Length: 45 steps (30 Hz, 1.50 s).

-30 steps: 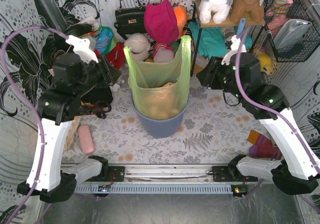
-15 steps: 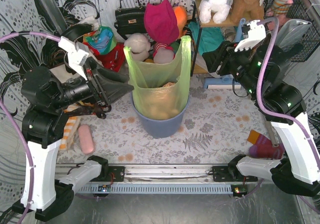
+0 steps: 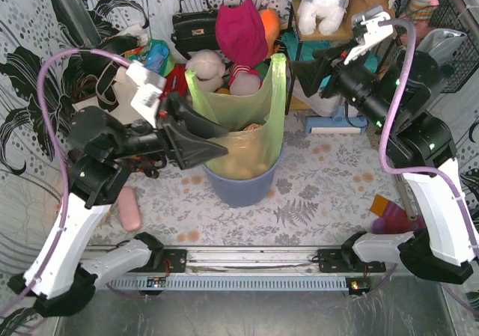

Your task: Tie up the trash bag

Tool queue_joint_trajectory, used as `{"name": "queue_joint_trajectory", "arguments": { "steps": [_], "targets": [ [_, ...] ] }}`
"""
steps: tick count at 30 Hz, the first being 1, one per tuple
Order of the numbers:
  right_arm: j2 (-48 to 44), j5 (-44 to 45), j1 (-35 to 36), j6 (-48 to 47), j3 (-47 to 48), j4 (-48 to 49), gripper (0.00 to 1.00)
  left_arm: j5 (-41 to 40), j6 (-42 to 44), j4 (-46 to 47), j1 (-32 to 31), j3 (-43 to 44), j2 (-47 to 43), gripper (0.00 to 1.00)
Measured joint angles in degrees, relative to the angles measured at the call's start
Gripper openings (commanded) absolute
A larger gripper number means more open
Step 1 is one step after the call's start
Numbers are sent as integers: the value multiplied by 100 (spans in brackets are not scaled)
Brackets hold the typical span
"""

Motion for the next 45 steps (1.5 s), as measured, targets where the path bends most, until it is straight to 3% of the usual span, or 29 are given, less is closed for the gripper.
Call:
{"name": "queue_joint_trajectory", "arguments": {
  "steps": [9,15,23,32,40,45],
  "targets": [
    [1043,-970,0,-369,1930,-761,61,-2826,1279,-544,-2929,-57,382,59],
    [1674,-1766,-160,-603,3018,-1397,60,-4229,1674,348,-3821,-748,125,59],
    [1744,-3993,-1829,-74,2627,-1268,59,-5960,2424,1659,-4833,-1182,505,57],
    [1950,-5716,-2151,879,2562,-361,54,-7578,3405,3215,-5206,-1672,887,55],
    [2326,-5807,-2151,1386,2634,-297,45,-8303,4059,4463,-5206,-1711,1139,55],
    [2404,-5681,-2155,1652,2618,-321,40,-8465,4363,4651,-5206,-1685,1187,55]
  ]
}}
